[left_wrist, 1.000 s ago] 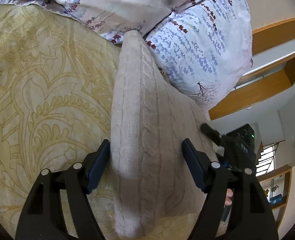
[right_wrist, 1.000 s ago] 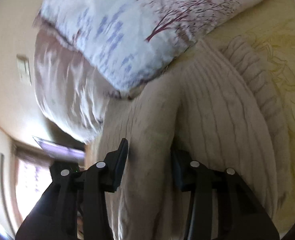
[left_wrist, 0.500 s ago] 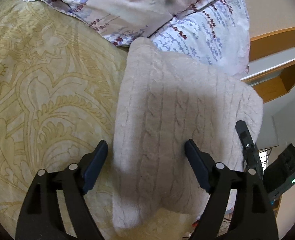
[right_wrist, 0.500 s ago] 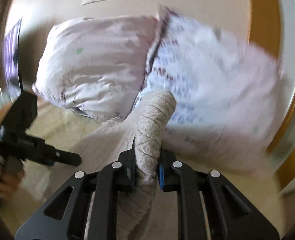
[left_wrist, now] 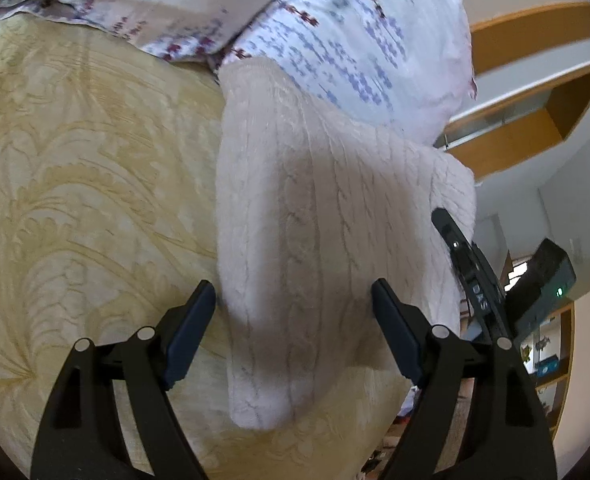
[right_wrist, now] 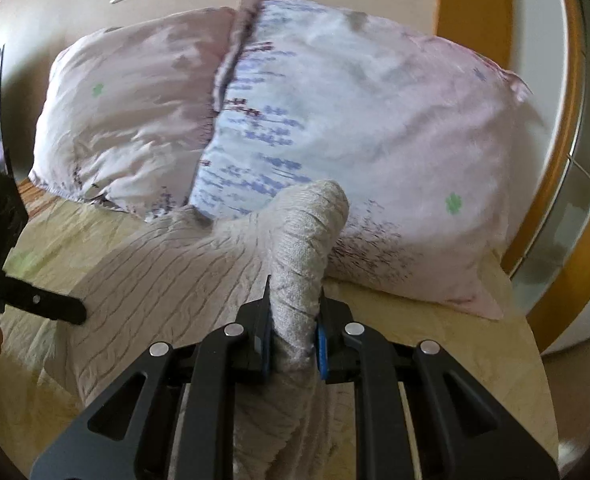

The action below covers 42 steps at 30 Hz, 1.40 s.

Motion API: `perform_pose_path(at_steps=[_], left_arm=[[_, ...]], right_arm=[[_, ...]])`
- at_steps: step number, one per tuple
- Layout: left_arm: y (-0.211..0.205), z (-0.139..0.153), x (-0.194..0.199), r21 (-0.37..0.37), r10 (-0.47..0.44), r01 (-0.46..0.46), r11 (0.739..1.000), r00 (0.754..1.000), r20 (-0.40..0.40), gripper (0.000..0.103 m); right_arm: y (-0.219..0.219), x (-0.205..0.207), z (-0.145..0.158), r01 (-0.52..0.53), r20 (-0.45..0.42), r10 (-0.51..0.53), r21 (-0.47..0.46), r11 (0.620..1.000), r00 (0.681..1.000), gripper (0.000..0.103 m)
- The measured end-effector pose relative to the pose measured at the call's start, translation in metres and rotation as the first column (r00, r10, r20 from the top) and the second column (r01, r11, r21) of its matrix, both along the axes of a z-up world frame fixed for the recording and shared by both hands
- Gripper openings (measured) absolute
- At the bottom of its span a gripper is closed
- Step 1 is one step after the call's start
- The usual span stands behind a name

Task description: Fold small clothes

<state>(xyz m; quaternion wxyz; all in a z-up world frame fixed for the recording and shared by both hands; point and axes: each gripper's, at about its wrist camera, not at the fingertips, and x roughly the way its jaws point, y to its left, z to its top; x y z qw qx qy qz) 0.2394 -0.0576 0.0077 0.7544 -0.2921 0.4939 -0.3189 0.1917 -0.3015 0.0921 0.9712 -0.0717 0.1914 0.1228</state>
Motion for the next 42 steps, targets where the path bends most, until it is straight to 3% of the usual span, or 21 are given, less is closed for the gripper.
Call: perform_pose_path(at_steps=[5, 9, 14, 17, 19, 23, 26, 29, 30, 31, 32, 33, 34, 37, 40, 42], left_arm=[[-0.011, -0.001, -0.004, 0.023, -0.032, 0.032, 0.999, 0.999, 0.005, 0.08], [-0.018, -0.005, -0.004, 0.037, -0.042, 0.043, 0.998, 0.999, -0.011, 0.08], [-0.016, -0.004, -0.01, 0.029, -0.041, 0.041, 0.999, 0.999, -0.012, 0.08], [-0.009, -0.004, -0.016, 0.022, -0.028, 0.028, 0.999, 1.0, -0.005, 0.079], [-0.005, -0.005, -0.019, 0.026, -0.016, 0.017, 1.0, 1.0, -0.006, 0.078], [-0.003, -0.006, -0.026, 0.026, -0.011, 0.011, 1.0, 1.0, -0.011, 0.077], [-0.004, -0.006, -0.029, 0.034, -0.006, 0.006, 0.999, 1.0, -0.011, 0.073], [-0.003, -0.008, -0.032, 0.038, -0.003, 0.004, 0.999, 1.0, -0.018, 0.064], [-0.004, -0.01, -0.032, 0.037, -0.004, 0.005, 0.999, 1.0, -0.022, 0.06], [-0.004, -0.011, -0.032, 0.033, -0.006, 0.006, 0.999, 1.0, -0.027, 0.054], [-0.005, -0.013, -0.033, 0.027, -0.01, 0.011, 1.0, 0.999, -0.031, 0.051], [-0.006, -0.013, -0.032, 0.019, -0.017, 0.017, 1.0, 0.999, -0.033, 0.04], [-0.008, -0.014, -0.033, 0.015, -0.027, 0.027, 1.0, 0.999, -0.033, 0.032], [-0.009, -0.011, -0.036, 0.029, -0.036, 0.036, 0.999, 0.999, -0.011, 0.019], [-0.008, -0.008, -0.041, 0.018, -0.044, 0.044, 0.999, 0.999, 0.001, 0.016], [-0.008, -0.008, -0.045, 0.023, -0.051, 0.051, 0.998, 0.999, 0.01, 0.016]], right_arm=[[-0.022, 0.02, -0.021, 0.047, -0.084, -0.043, 0.051, 0.998, 0.996, 0.016], [-0.039, 0.052, -0.053, 0.097, -0.25, -0.06, 0.141, 0.985, 0.966, 0.019], [-0.065, 0.04, -0.045, 0.16, -0.259, -0.092, 0.254, 0.954, 0.962, 0.04], [-0.094, 0.019, -0.04, 0.175, -0.255, -0.076, 0.39, 0.904, 0.964, 0.053], [-0.112, 0.0, -0.044, 0.16, -0.271, -0.021, 0.5, 0.851, 0.962, 0.053], [-0.117, -0.025, -0.057, 0.109, -0.293, 0.09, 0.598, 0.794, 0.952, 0.053], [-0.113, -0.038, -0.068, 0.082, -0.302, 0.145, 0.627, 0.774, 0.942, 0.053], [-0.103, -0.048, -0.079, 0.074, -0.317, 0.159, 0.612, 0.787, 0.935, 0.053], [-0.101, -0.049, -0.083, 0.077, -0.326, 0.155, 0.6, 0.796, 0.933, 0.052], [-0.098, -0.049, -0.086, 0.077, -0.333, 0.157, 0.592, 0.802, 0.93, 0.043], [-0.097, -0.047, -0.088, 0.077, -0.337, 0.156, 0.586, 0.806, 0.928, 0.023], [-0.096, -0.047, -0.089, 0.083, -0.337, 0.144, 0.577, 0.813, 0.93, 0.018], [-0.097, -0.048, -0.088, 0.076, -0.321, 0.142, 0.58, 0.811, 0.937, 0.015], [-0.103, -0.061, -0.077, 0.053, -0.247, 0.121, 0.6, 0.798, 0.961, 0.011], [-0.106, -0.069, -0.067, 0.051, -0.202, 0.083, 0.583, 0.811, 0.976, 0.011], [-0.106, -0.066, -0.074, 0.083, -0.238, 0.062, 0.552, 0.83, 0.969, 0.011]])
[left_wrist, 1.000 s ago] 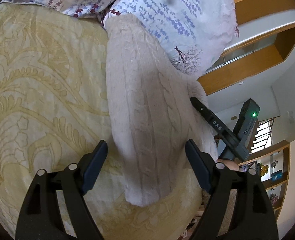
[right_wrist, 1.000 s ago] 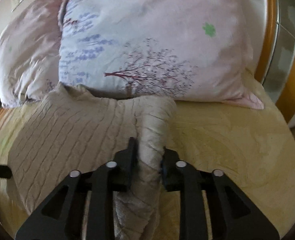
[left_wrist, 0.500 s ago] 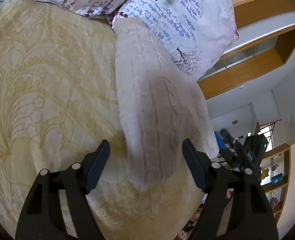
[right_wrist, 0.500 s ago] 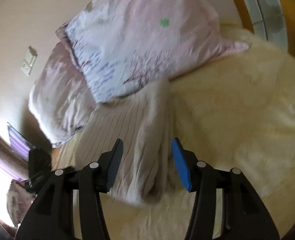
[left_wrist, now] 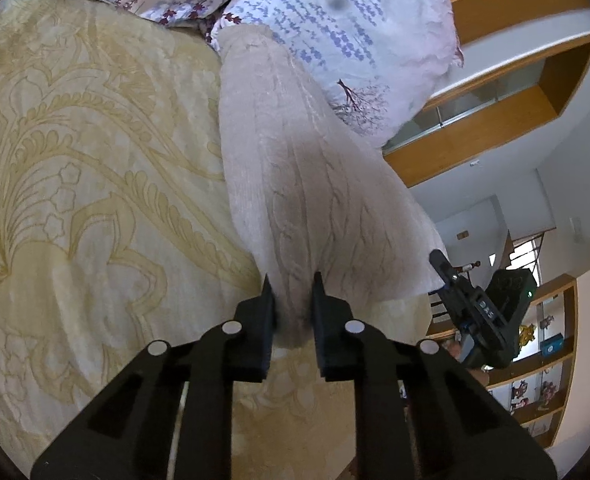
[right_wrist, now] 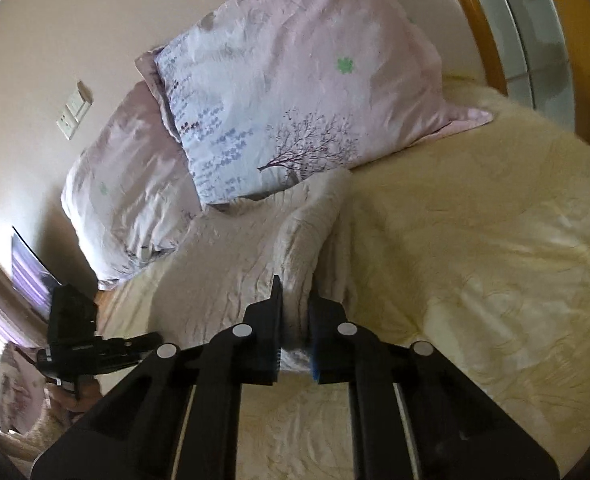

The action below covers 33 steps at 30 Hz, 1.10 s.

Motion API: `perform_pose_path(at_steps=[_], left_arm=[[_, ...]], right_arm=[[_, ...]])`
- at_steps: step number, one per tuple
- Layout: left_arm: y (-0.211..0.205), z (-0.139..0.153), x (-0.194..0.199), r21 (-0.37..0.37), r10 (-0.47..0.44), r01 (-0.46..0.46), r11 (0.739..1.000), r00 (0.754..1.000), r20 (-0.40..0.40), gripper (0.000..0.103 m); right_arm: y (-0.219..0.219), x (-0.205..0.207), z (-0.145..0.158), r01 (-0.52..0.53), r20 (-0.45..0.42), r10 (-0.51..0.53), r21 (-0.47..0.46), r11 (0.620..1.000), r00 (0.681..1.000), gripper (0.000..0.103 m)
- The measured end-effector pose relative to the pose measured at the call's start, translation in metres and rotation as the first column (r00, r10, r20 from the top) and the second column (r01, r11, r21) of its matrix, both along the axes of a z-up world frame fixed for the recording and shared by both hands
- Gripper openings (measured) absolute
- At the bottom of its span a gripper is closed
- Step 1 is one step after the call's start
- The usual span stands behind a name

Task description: Fold small clothes

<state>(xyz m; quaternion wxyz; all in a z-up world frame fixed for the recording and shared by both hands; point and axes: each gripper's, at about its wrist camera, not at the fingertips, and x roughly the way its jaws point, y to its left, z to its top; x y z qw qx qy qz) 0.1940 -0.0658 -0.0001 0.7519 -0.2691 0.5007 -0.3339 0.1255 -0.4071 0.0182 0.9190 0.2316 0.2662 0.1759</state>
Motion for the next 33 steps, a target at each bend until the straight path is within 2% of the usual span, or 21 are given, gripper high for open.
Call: perform_pose_path(at_steps=[3, 5, 8, 9, 10, 11, 12, 13, 16, 21, 24, 27, 28, 29, 31, 32, 33], left_arm=[[0.0, -0.005, -0.003, 0.008, -0.008, 0.008, 1.0, 1.0, -0.006, 0.016], [0.0, -0.008, -0.002, 0.005, -0.01, 0.01, 1.0, 1.0, -0.016, 0.016], [0.0, -0.004, -0.001, 0.017, -0.024, 0.025, 1.0, 0.999, -0.027, 0.026], [0.001, -0.002, -0.001, 0.016, -0.028, 0.028, 0.999, 0.999, -0.029, 0.032], [0.001, 0.002, 0.001, 0.013, -0.033, 0.033, 0.999, 0.999, -0.03, 0.044], [0.004, 0.007, 0.003, 0.003, -0.032, 0.032, 0.999, 0.999, -0.024, 0.051], [0.007, 0.014, 0.008, -0.005, -0.017, 0.017, 1.0, 1.0, -0.009, 0.064], [0.01, 0.019, 0.014, -0.011, 0.0, 0.0, 1.0, 1.0, 0.004, 0.072], [0.018, 0.03, 0.042, -0.035, 0.044, -0.044, 0.998, 0.999, 0.008, 0.075], [0.016, 0.025, 0.101, -0.028, 0.108, -0.109, 0.994, 0.993, -0.05, 0.075], [0.008, 0.018, 0.128, -0.011, 0.13, -0.131, 0.991, 0.989, -0.076, 0.075], [-0.001, 0.01, 0.142, -0.023, 0.128, -0.131, 0.991, 0.987, -0.102, 0.071], [-0.004, 0.007, 0.146, -0.014, 0.131, -0.133, 0.991, 0.986, -0.101, 0.062], [-0.005, 0.005, 0.15, -0.009, 0.135, -0.136, 0.991, 0.985, -0.103, 0.058], [-0.009, -0.002, 0.156, -0.019, 0.136, -0.139, 0.99, 0.983, -0.121, 0.038], [-0.009, -0.004, 0.157, -0.02, 0.141, -0.144, 0.989, 0.983, -0.12, 0.033], [-0.008, -0.004, 0.159, -0.022, 0.141, -0.145, 0.989, 0.984, -0.11, 0.021]], right_arm=[[0.001, 0.013, -0.023, 0.024, -0.094, -0.028, -0.045, 0.999, 0.995, 0.011], [-0.002, 0.016, -0.032, 0.022, -0.119, -0.022, -0.003, 1.0, 0.993, 0.011], [-0.008, 0.018, -0.029, 0.007, -0.141, -0.004, 0.022, 1.0, 0.99, 0.014], [-0.009, 0.018, -0.025, 0.0, -0.148, 0.004, 0.028, 1.0, 0.989, 0.018], [-0.011, 0.018, -0.021, -0.001, -0.155, 0.006, 0.033, 0.999, 0.988, 0.032], [-0.015, 0.019, -0.016, 0.002, -0.149, 0.005, 0.049, 0.999, 0.989, 0.045], [-0.017, 0.018, -0.011, 0.005, -0.137, 0.005, 0.068, 0.998, 0.991, 0.051], [-0.02, 0.022, -0.005, 0.006, -0.126, 0.005, 0.091, 0.996, 0.992, 0.059], [-0.024, 0.044, 0.007, -0.009, -0.131, 0.029, 0.148, 0.989, 0.991, 0.061], [-0.021, 0.105, 0.011, 0.002, -0.204, 0.037, 0.188, 0.982, 0.978, 0.061], [-0.021, 0.127, 0.004, 0.018, -0.245, 0.034, 0.209, 0.978, 0.969, 0.06], [-0.017, 0.141, -0.002, 0.014, -0.27, 0.044, 0.211, 0.977, 0.962, 0.051], [-0.014, 0.143, -0.004, 0.002, -0.272, 0.056, 0.211, 0.978, 0.961, 0.042], [-0.011, 0.145, -0.004, -0.011, -0.269, 0.068, 0.206, 0.978, 0.961, 0.029], [-0.004, 0.142, 0.001, -0.031, -0.223, 0.064, 0.151, 0.988, 0.973, 0.012], [-0.003, 0.138, 0.005, -0.034, -0.192, 0.06, 0.132, 0.991, 0.98, 0.011], [-0.002, 0.131, 0.013, -0.035, -0.144, 0.051, 0.111, 0.993, 0.988, 0.01]])
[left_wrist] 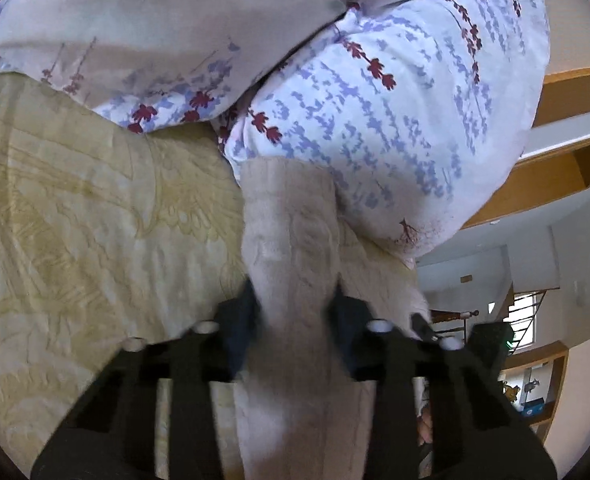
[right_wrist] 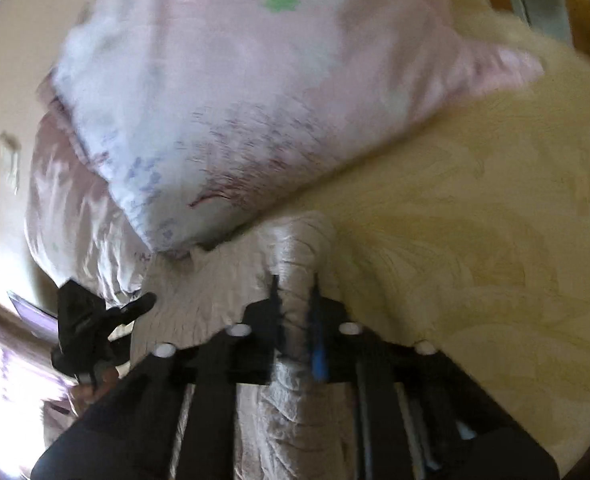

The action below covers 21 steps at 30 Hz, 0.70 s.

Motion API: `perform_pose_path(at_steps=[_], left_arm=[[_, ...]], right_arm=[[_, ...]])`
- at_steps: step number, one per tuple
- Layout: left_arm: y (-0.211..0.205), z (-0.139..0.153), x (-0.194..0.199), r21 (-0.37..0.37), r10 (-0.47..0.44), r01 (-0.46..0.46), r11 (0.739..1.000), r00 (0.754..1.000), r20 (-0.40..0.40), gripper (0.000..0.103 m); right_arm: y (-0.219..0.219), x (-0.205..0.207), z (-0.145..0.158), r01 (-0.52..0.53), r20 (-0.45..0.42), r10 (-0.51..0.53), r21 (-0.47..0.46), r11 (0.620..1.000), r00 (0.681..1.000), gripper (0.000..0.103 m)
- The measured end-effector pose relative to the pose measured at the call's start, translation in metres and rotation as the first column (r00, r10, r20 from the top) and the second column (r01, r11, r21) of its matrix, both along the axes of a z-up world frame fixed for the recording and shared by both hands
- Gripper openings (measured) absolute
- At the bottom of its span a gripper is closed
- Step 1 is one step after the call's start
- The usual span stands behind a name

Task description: Fold small clothes

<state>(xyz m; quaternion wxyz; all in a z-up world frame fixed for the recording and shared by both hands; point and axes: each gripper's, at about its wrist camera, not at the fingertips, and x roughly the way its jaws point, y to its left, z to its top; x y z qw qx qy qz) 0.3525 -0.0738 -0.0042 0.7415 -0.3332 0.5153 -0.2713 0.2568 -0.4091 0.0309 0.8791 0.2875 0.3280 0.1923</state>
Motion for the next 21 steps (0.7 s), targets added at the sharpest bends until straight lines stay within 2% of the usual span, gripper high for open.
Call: perform_pose_path(at_steps=[2, 4, 5, 9, 11, 14, 16, 17, 19, 21], left_arm=[[0.003, 0.003, -0.003, 0.003, 0.001, -0.001, 1.0, 0.999, 0.032, 0.013], [0.01, 0.01, -0.011, 0.006, 0.015, -0.016, 1.0, 0.997, 0.079, 0.008], [0.012, 0.011, -0.013, 0.004, 0.024, -0.024, 1.0, 0.995, 0.095, 0.007], [0.01, 0.009, -0.016, 0.049, 0.039, -0.044, 0.998, 0.993, 0.112, 0.007], [0.006, 0.009, -0.015, 0.064, 0.037, -0.045, 0.997, 0.993, 0.116, 0.007], [0.001, 0.012, -0.013, 0.083, 0.036, -0.045, 0.996, 0.992, 0.117, 0.012], [-0.003, 0.013, -0.015, 0.08, 0.022, -0.031, 0.996, 0.993, 0.117, 0.028], [-0.001, 0.017, -0.02, 0.067, 0.013, -0.021, 0.998, 0.992, 0.125, 0.034], [0.005, 0.026, -0.033, 0.051, 0.003, -0.011, 0.999, 0.988, 0.153, 0.059], [0.012, 0.036, -0.048, 0.057, -0.011, 0.0, 0.998, 0.982, 0.186, 0.071]], right_arm=[[-0.001, -0.017, 0.018, 0.014, 0.117, -0.011, -0.021, 1.0, 0.993, 0.01], [-0.001, -0.027, 0.027, 0.043, 0.182, -0.031, -0.063, 0.997, 0.983, 0.01], [-0.001, -0.027, 0.028, 0.055, 0.188, -0.037, -0.09, 0.994, 0.982, 0.01], [0.004, 0.002, -0.002, 0.091, 0.042, -0.084, -0.223, 0.97, 0.996, 0.009], [0.005, 0.012, -0.014, 0.092, -0.013, -0.098, -0.236, 0.967, 0.995, 0.01], [0.001, 0.013, -0.013, 0.095, -0.027, -0.103, -0.21, 0.973, 0.994, 0.01], [-0.007, 0.003, -0.007, 0.096, -0.026, -0.103, -0.18, 0.979, 0.994, 0.016], [-0.011, -0.002, -0.005, 0.101, -0.027, -0.107, -0.166, 0.981, 0.994, 0.024], [-0.024, -0.022, -0.002, 0.107, -0.01, -0.109, -0.105, 0.989, 0.994, 0.037], [-0.033, -0.038, -0.004, 0.097, 0.005, -0.097, -0.052, 0.994, 0.995, 0.04]])
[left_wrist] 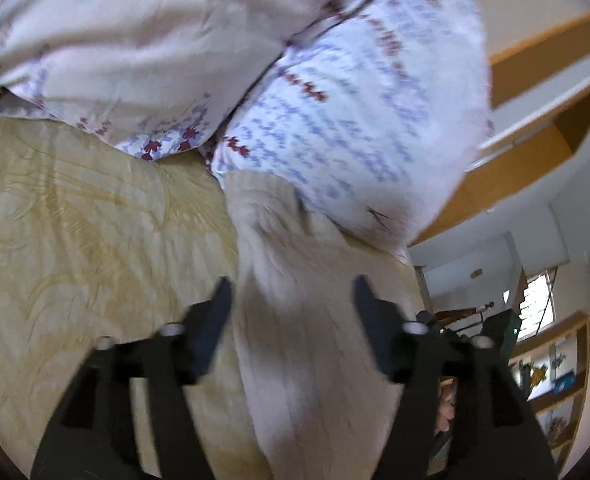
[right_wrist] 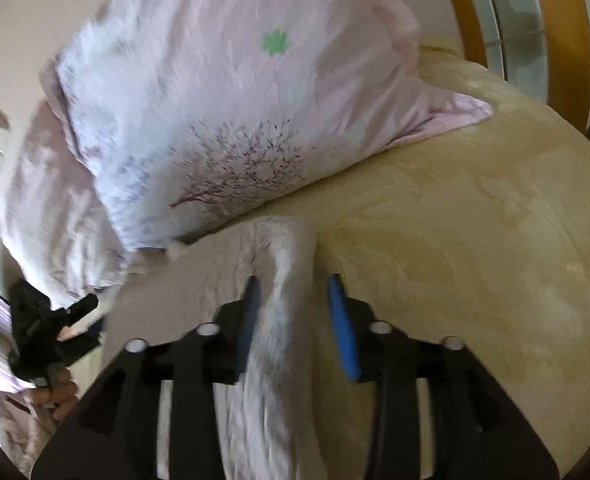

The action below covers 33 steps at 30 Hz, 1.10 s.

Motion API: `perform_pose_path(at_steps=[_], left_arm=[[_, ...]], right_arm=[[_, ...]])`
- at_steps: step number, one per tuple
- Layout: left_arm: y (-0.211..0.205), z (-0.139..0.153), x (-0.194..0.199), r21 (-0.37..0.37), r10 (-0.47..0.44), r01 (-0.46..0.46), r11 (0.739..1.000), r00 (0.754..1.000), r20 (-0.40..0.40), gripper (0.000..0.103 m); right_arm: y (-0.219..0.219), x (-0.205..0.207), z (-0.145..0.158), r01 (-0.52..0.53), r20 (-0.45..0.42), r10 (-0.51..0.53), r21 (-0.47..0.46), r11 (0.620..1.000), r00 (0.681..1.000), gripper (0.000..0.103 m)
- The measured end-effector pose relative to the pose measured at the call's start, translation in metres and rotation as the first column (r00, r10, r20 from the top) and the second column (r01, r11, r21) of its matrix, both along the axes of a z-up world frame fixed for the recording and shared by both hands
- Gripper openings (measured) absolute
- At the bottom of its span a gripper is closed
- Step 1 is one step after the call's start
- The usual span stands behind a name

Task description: Fold small clothes

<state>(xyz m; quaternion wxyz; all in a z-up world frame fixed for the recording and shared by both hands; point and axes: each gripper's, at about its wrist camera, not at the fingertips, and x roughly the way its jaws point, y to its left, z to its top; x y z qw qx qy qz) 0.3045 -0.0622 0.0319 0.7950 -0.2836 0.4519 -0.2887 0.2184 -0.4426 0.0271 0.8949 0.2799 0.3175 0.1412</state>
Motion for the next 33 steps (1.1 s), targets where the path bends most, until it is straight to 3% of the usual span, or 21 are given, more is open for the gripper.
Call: perform_pose_path(at_steps=[4, 8, 9, 10, 11, 13, 16, 20, 23, 28, 31, 33], left_arm=[[-0.005, 0.012, -0.034, 0.061, -0.039, 0.036, 0.997, 0.997, 0.059, 0.085], [-0.018, 0.003, -0.048, 0.12, -0.065, 0.061, 0.991, 0.997, 0.03, 0.086], [-0.022, 0.001, -0.047, 0.132, -0.064, 0.06, 0.989, 0.998, 0.024, 0.086], [-0.027, -0.003, -0.047, 0.146, -0.059, 0.057, 0.988, 0.998, 0.012, 0.086], [-0.028, -0.004, -0.048, 0.154, -0.054, 0.053, 0.987, 0.999, 0.0, 0.086], [-0.032, -0.007, -0.048, 0.172, -0.043, 0.044, 0.984, 0.999, -0.012, 0.086], [-0.035, -0.006, -0.048, 0.222, -0.028, 0.027, 0.975, 1.0, 0.004, 0.088], [-0.043, -0.004, -0.044, 0.263, -0.032, 0.023, 0.964, 0.999, 0.028, 0.089], [-0.045, -0.004, -0.046, 0.282, -0.042, 0.032, 0.959, 0.999, 0.03, 0.09], [-0.053, -0.01, -0.046, 0.31, -0.061, 0.046, 0.95, 0.997, 0.039, 0.092], [-0.05, -0.012, -0.047, 0.3, -0.059, 0.049, 0.953, 0.998, 0.025, 0.092], [-0.047, -0.012, -0.048, 0.299, -0.059, 0.05, 0.953, 0.998, 0.02, 0.093]], right_arm=[[0.002, -0.021, -0.012, -0.039, -0.008, 0.04, 0.065, 0.997, 0.999, 0.039], [0.016, -0.028, -0.019, -0.071, -0.023, 0.073, 0.062, 0.996, 0.997, 0.039], [0.021, -0.028, -0.021, -0.074, -0.025, 0.075, 0.046, 0.996, 0.997, 0.037], [0.026, -0.029, -0.021, -0.074, -0.019, 0.075, 0.025, 0.997, 0.997, 0.02], [0.029, -0.031, -0.018, -0.067, 0.004, 0.067, -0.003, 0.998, 0.998, 0.013], [0.031, -0.04, -0.005, -0.027, 0.069, 0.03, -0.051, 0.998, 0.997, 0.011], [0.032, -0.046, 0.009, 0.032, 0.126, -0.017, -0.122, 0.992, 0.992, 0.011], [0.038, -0.03, -0.01, 0.053, 0.036, -0.046, -0.211, 0.976, 0.998, 0.01], [0.038, -0.023, -0.026, 0.058, -0.01, -0.062, -0.204, 0.977, 0.998, 0.011], [0.033, -0.029, -0.027, 0.075, -0.003, -0.077, -0.196, 0.978, 0.997, 0.015], [0.03, -0.047, -0.014, 0.116, 0.052, -0.108, -0.18, 0.977, 0.993, 0.026], [0.033, -0.061, -0.005, 0.12, 0.107, -0.103, -0.168, 0.978, 0.989, 0.026]])
